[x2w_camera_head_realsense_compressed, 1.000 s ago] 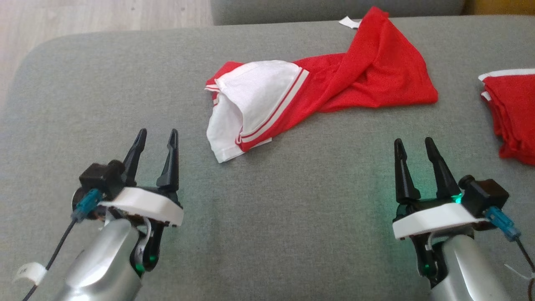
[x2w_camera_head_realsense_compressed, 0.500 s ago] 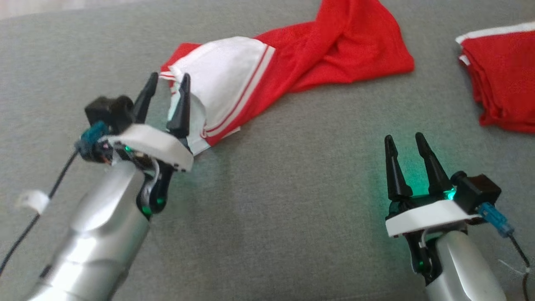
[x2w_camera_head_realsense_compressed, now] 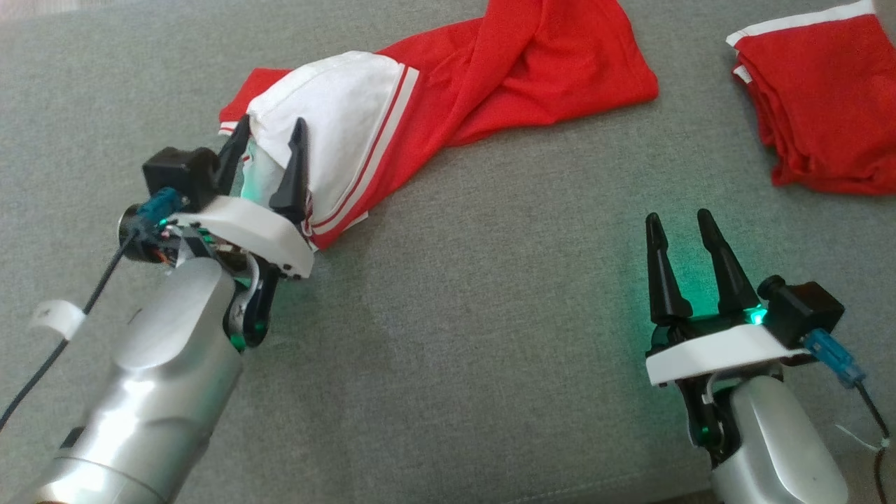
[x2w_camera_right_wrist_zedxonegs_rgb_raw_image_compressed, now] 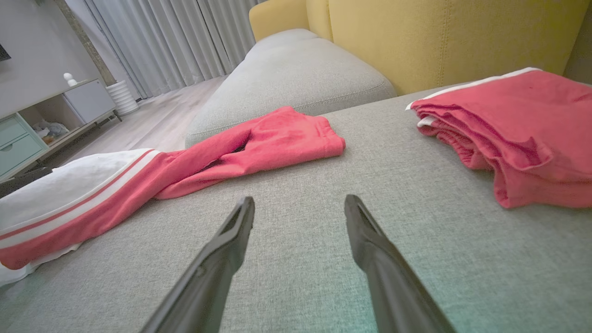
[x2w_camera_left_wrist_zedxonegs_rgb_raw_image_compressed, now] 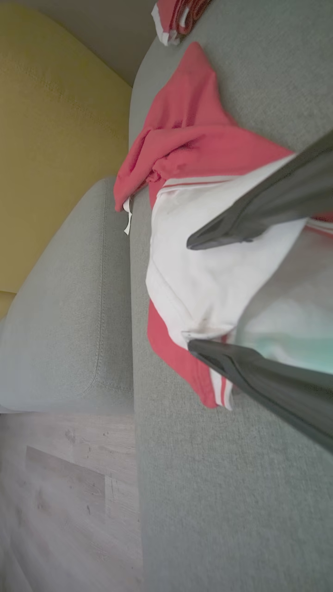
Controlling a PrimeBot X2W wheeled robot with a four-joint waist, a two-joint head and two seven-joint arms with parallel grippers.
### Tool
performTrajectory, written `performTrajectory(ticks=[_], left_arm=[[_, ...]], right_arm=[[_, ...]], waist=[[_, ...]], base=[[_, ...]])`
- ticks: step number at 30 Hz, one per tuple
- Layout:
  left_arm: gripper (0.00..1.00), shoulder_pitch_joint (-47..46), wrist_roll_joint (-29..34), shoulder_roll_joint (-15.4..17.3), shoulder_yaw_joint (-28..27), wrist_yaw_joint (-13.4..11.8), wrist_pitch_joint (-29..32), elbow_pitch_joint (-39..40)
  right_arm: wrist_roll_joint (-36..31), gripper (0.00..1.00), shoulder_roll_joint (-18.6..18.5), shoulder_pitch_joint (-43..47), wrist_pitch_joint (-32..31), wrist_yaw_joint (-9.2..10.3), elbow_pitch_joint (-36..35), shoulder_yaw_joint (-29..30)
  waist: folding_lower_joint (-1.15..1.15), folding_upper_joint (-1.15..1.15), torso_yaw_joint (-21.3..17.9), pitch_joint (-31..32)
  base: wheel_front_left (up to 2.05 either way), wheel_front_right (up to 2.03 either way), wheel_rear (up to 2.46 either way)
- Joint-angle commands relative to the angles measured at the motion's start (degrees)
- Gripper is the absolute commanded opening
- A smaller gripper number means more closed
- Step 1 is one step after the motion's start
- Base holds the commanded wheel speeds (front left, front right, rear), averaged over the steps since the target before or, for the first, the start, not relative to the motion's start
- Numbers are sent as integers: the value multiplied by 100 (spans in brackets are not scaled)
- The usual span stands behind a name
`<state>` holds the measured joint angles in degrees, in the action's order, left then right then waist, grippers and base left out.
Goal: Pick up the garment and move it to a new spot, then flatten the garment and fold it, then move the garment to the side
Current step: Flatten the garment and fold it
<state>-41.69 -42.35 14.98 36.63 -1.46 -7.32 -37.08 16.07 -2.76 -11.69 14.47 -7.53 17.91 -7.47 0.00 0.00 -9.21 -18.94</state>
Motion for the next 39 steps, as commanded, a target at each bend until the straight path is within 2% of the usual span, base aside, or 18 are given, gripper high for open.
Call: performTrajectory(ticks=[1, 3, 5, 7, 19, 24, 29, 30, 31, 32, 39], left_arm=[[100, -220, 54, 123, -151, 23, -68, 109], [100, -246, 102, 123, -108, 32, -106, 106], [42, -269, 152, 118, -58, 38, -128, 119], [0, -272, 165, 105, -11, 63, -106, 141], [0, -165, 195, 198, 129, 51, 6, 408], [0, -3, 158, 361, -64, -155, -259, 592], [0, 376, 188, 606, -218, -357, -518, 839], [25, 491, 201, 655, -244, -406, -559, 908], [67, 619, 221, 696, -265, -461, -598, 982], [100, 756, 247, 739, -280, -525, -628, 1056], [100, 1854, 556, 868, -348, -1117, -748, 1639]], right_arm=[[14, 100, -11, -78, 52, 4, -147, -139], [5, 100, -11, -84, 52, 4, -141, -142], [-4, 100, -11, -88, 52, 4, -127, -149], [-7, 100, -11, -91, 52, 4, -113, -161], [81, 100, -11, -57, 52, 4, -19, -265], [89, 100, -11, 13, 52, 4, -55, -267], [-2, 100, -11, 73, 52, 4, -133, -203], [-16, 100, -11, 83, 52, 4, -153, -188], [-31, 100, -11, 100, 52, 4, -167, -159], [-46, 100, -11, 123, 52, 4, -178, -135], [-134, 100, -11, 344, 52, 4, -212, 2]], waist=[[0, 0, 8, 11], [0, 0, 22, 33], [0, 0, 38, 64], [0, 0, 51, 93], [0, 0, -1, 393], [0, 0, 44, 657], [0, 0, 279, 941], [0, 0, 328, 988], [0, 0, 391, 1044], [0, 0, 446, 1094], [0, 0, 811, 1400]], base=[[0, 0, 0], [0, 0, 0], [0, 0, 0], [0, 0, 0], [0, 0, 0], [0, 0, 0], [0, 0, 0], [0, 0, 0], [0, 0, 0], [0, 0, 0], [0, 0, 0]])
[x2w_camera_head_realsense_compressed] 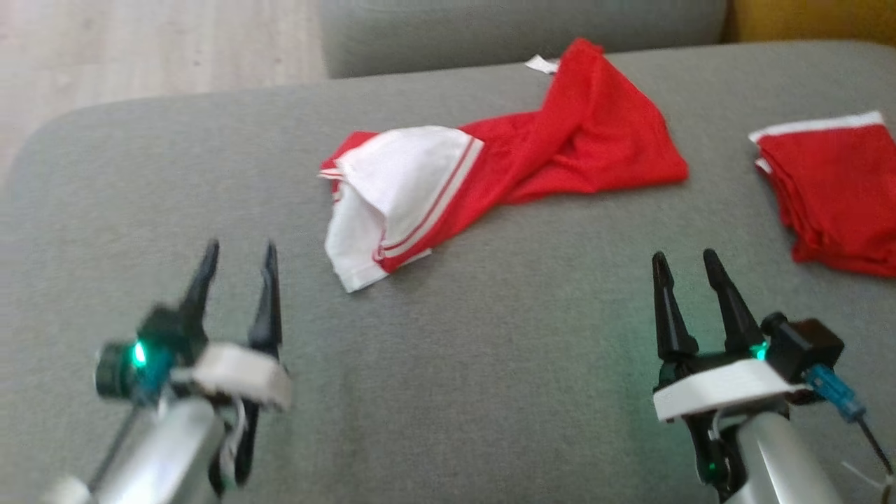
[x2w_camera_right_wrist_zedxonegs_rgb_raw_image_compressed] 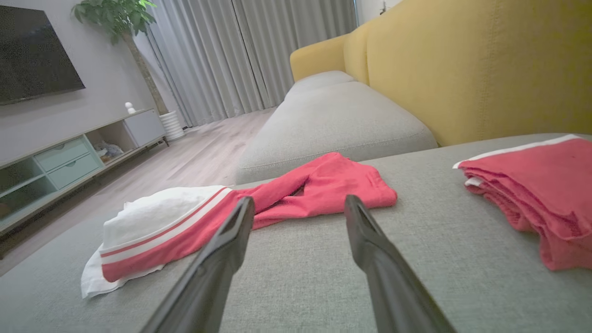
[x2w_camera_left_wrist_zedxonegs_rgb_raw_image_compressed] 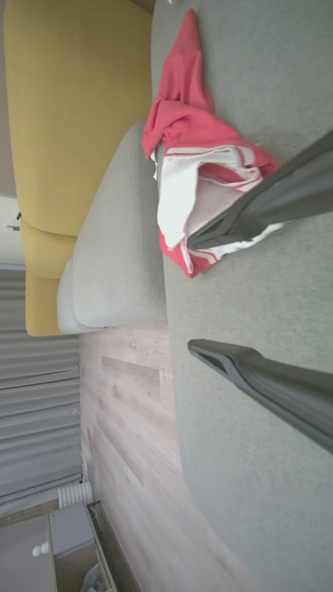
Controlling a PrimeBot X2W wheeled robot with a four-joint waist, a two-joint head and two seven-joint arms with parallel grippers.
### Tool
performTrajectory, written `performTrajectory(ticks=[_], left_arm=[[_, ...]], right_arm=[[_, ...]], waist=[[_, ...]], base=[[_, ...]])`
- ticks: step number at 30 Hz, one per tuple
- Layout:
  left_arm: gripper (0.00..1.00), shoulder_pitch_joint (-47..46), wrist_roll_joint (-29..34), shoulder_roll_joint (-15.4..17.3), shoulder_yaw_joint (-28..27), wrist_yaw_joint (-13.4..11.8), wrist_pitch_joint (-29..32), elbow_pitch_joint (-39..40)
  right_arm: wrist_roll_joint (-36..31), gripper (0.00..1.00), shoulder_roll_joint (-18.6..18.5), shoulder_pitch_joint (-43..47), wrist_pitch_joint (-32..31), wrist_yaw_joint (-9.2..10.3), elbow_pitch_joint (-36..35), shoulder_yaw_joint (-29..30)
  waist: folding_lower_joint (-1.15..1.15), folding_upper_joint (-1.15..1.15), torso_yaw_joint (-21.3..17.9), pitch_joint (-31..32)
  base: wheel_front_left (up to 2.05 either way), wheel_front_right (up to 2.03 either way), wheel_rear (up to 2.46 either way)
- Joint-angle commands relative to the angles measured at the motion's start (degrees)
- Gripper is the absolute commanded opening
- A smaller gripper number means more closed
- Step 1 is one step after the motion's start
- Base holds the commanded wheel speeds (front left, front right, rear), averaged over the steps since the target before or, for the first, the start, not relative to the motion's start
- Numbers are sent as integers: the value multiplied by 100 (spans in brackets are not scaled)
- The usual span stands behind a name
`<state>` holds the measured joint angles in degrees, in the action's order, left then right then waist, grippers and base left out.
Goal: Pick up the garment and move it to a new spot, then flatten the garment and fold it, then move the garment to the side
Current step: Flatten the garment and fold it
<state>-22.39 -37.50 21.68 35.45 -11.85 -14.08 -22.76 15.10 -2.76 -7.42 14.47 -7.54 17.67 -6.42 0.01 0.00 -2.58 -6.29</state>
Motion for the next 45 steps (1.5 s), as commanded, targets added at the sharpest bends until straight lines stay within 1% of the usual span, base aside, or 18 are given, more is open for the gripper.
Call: performTrajectory(ticks=[1, 3, 5, 8, 11, 15, 16, 19, 26, 29, 36, 43, 44, 45], left_arm=[[100, -75, 71, 198, -229, -77, -72, 206], [100, 224, 181, 182, -208, -220, -81, 325], [100, 470, 210, 116, -209, -292, -86, 409], [100, 657, 248, 31, -239, -320, -89, 503], [100, 661, 296, -5, -257, -283, -90, 559], [100, 462, 319, -21, -209, -141, -65, 614], [100, 307, 318, -56, -122, -27, 56, 630], [100, 32, 309, -165, 67, 187, 317, 627], [100, -597, 182, -474, 354, 585, 905, 336], [100, -794, 105, -543, 344, 655, 1029, 72], [100, -1144, 26, -636, 297, 865, 917, -361], [100, -1399, 58, -673, 341, 1007, 828, -620], [39, -1428, 69, -670, 372, 1056, 831, -640], [39, -1428, 69, -670, 372, 1056, 831, -640]], right_arm=[[-37, 100, -11, -83, 52, 5, -188, -102], [-42, 100, -11, -20, 52, 5, -191, -77], [-43, 100, -11, 30, 52, 5, -192, -56], [-43, 100, -11, 70, 52, 5, -177, -53], [-48, 100, -11, 73, 52, 5, -168, -83], [-40, 100, -11, 10, 52, 5, -173, -103], [-29, 100, -11, -13, 52, 5, -183, -101], [-28, 100, -11, -55, 52, 5, -190, -82], [20, 100, -11, -222, 52, 5, -224, -119], [50, 100, -11, -266, 52, 5, -234, -142], [86, 100, -11, -316, 52, 5, -233, -129], [105, 100, -11, -331, 52, 5, -230, -161], [107, 100, -11, -332, 52, 5, -227, -163], [107, 100, -11, -332, 52, 5, -227, -163]], waist=[[-1, 0, 148, 134], [-1, 0, 219, 195], [-1, 0, 270, 224], [-1, 0, 306, 239], [-1, 0, 290, 221], [-1, 0, 193, 93], [-1, 0, 135, -1], [-1, 0, 46, -170], [-1, 0, -236, -597], [-1, 0, -356, -718], [-1, 0, -519, -851], [-1, 0, -612, -890], [-1, 0, -621, -891], [-1, 0, -621, -891]], base=[[0, 0, 0], [0, 0, 0], [0, 0, 0], [0, 0, 0], [0, 0, 0], [0, 0, 0], [0, 0, 0], [0, 0, 0], [0, 0, 0], [0, 0, 0], [0, 0, 0], [0, 0, 0], [0, 0, 0], [0, 0, 0]])
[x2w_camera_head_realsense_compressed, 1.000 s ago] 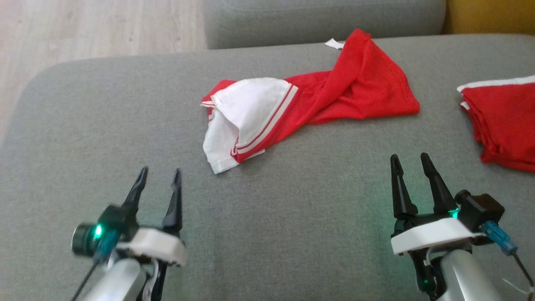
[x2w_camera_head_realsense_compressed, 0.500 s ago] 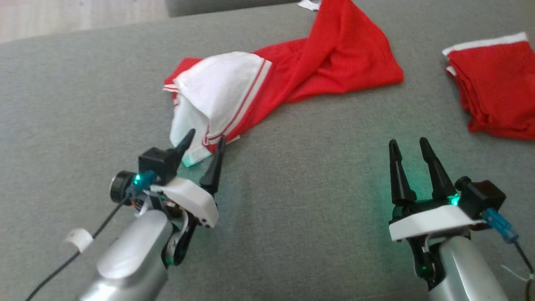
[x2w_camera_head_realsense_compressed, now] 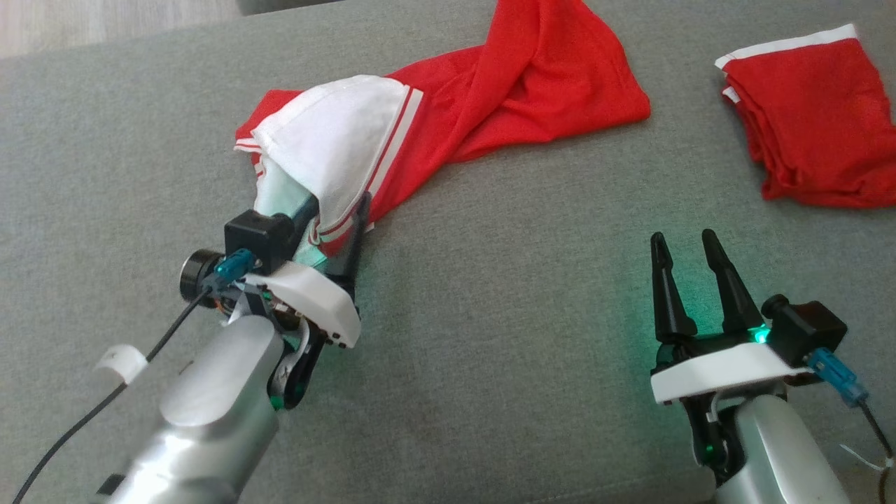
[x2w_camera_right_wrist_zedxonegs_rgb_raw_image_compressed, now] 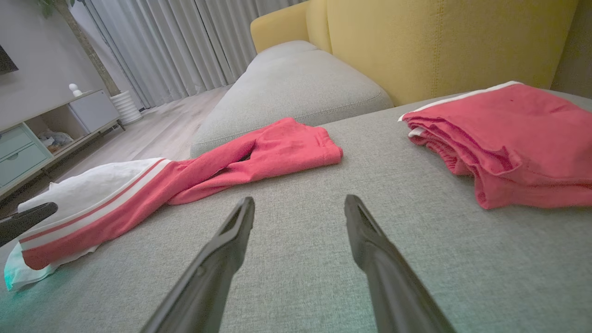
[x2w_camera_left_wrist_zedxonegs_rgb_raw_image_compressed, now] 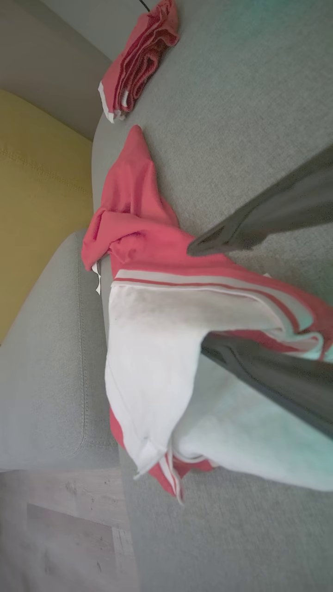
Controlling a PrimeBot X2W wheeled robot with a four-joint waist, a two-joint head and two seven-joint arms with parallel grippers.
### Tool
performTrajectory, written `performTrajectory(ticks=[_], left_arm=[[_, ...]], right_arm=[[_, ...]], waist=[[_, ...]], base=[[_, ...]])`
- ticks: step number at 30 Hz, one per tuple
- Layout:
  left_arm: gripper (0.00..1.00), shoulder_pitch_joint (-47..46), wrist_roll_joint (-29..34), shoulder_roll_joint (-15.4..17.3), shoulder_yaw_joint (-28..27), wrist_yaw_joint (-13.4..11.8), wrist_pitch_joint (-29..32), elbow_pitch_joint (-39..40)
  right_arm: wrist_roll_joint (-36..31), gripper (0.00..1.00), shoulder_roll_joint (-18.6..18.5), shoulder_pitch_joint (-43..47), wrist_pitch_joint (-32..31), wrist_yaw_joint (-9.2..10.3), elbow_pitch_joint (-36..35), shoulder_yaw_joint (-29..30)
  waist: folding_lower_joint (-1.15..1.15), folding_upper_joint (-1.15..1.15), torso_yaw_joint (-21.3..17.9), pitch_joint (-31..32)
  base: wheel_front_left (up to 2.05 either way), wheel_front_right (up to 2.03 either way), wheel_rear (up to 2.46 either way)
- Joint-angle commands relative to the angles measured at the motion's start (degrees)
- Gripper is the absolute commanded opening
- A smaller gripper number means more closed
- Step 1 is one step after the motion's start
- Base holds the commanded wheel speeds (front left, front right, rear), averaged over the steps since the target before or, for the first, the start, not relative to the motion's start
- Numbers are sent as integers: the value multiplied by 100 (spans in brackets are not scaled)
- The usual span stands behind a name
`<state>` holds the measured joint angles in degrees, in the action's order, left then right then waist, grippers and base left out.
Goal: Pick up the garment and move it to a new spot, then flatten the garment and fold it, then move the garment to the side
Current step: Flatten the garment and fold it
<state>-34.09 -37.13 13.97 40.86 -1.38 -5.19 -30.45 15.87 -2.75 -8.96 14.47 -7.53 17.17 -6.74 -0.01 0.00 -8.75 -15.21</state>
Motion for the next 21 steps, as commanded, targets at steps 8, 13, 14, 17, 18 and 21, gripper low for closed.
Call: performTrajectory(ticks=[8, 13, 14, 17, 18, 21], left_arm=[[0, -689, 117, 284, -143, 312, -143, 287], [0, -1519, 239, 729, -296, 468, 140, 529], [0, -1720, 234, 821, -348, 501, 236, 546], [0, -2364, 207, 1129, -547, 577, 516, 464], [0, -2566, 191, 1222, -616, 592, 606, 381], [0, -3127, 222, 1468, -742, 619, 842, 29]], right_arm=[[97, 100, -12, -212, 52, 4, -145, -200], [172, 100, -12, -270, 52, 4, -155, -314], [189, 100, -12, -286, 52, 4, -157, -330], [241, 100, -12, -351, 52, 4, -178, -402], [262, 100, -12, -377, 52, 4, -189, -431], [326, 100, -12, -441, 52, 4, -227, -492]], waist=[[1, 0, -133, 50], [1, 0, -273, -18], [1, 0, -303, -44], [1, 0, -418, -173], [1, 0, -460, -223], [1, 0, -560, -389]], base=[[0, 0, 0], [0, 0, 0], [0, 0, 0], [0, 0, 0], [0, 0, 0], [0, 0, 0]])
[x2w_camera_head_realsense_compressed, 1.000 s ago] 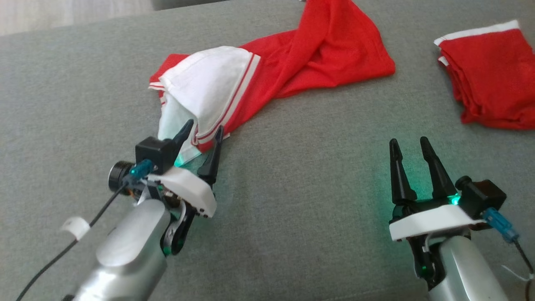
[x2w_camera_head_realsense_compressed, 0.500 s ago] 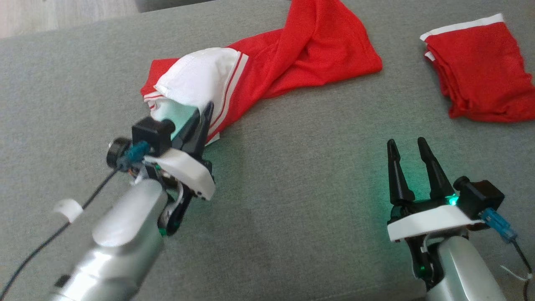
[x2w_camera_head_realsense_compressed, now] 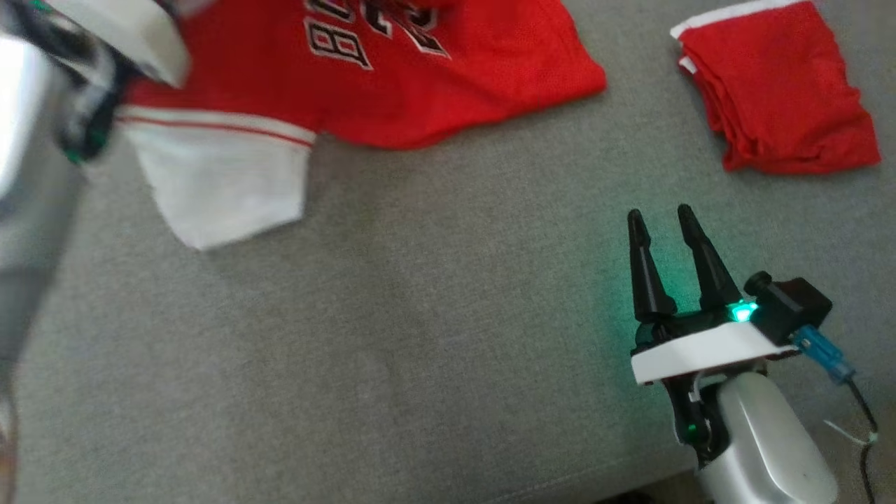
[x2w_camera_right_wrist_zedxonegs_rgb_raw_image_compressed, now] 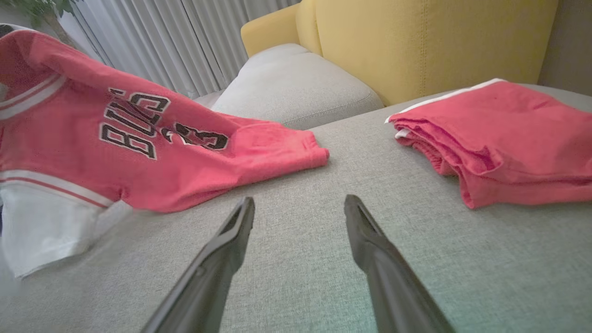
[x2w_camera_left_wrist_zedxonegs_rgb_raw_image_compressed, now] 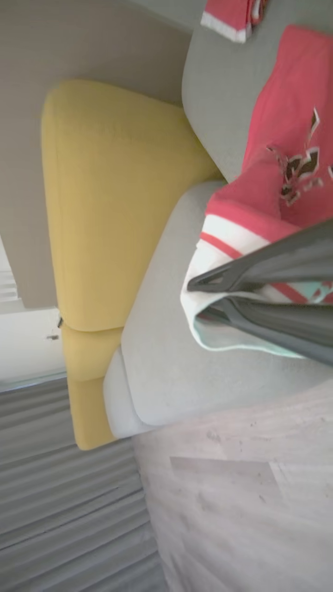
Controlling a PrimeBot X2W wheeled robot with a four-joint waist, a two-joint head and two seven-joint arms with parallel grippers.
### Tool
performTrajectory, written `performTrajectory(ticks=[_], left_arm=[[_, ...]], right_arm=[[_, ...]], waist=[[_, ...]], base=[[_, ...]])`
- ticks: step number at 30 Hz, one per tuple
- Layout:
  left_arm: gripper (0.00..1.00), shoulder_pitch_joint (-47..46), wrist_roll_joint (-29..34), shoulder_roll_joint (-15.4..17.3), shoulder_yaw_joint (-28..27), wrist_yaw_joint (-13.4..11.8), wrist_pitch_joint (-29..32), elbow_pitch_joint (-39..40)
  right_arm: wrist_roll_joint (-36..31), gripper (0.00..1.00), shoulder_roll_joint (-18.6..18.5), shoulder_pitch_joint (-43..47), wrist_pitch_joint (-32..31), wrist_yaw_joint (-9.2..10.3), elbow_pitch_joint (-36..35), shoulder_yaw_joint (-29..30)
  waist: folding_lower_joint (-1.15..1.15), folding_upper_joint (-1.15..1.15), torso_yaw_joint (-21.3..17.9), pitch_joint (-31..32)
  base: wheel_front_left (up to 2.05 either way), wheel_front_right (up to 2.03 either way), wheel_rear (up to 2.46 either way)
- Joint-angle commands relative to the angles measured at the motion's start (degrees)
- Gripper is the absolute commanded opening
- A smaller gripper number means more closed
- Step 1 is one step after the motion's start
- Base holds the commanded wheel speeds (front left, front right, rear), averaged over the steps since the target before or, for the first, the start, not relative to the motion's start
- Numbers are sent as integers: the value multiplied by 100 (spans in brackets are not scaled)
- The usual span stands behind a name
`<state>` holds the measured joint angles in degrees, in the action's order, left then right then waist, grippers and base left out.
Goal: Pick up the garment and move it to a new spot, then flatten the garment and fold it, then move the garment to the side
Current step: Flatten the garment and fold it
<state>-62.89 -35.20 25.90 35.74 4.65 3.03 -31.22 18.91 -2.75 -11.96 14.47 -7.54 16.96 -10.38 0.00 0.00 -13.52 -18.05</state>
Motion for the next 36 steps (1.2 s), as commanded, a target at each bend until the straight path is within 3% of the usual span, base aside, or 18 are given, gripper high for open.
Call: performTrajectory(ticks=[1, 7, 8, 14, 22, 29, 36], left_arm=[[0, -418, 87, 367, -226, 29, 92, -54], [0, -1202, 411, 735, -225, -13, 154, -1085], [100, -1295, 456, 759, -226, -87, 180, -1291], [100, -1598, 531, 660, -262, -276, -171, -2187], [100, -1456, 438, 337, -239, -94, -974, -2767], [100, -861, 400, 40, -148, 9, -1609, -2759], [100, 572, 281, -362, -309, -309, -1796, -1974]], right_arm=[[41, 100, -12, -161, 52, 5, -216, -151], [127, 100, -12, -274, 52, 5, -274, -303], [134, 100, -12, -290, 52, 5, -275, -323], [149, 100, -12, -349, 52, 5, -305, -434], [-4, 100, -12, -346, 52, 5, -299, -337], [-188, 100, -12, -295, 52, 5, -404, -56], [-498, 100, -12, -99, 52, 5, -460, 401]], waist=[[0, 0, -118, -163], [0, 0, -319, -468], [0, 0, -339, -515], [0, 0, -376, -617], [0, 0, -150, -429], [0, 0, 273, -33], [0, 0, 978, 518]], base=[[0, 0, 0], [0, 0, 0], [0, 0, 0], [0, 0, 0], [0, 0, 0], [0, 0, 0], [0, 0, 0]])
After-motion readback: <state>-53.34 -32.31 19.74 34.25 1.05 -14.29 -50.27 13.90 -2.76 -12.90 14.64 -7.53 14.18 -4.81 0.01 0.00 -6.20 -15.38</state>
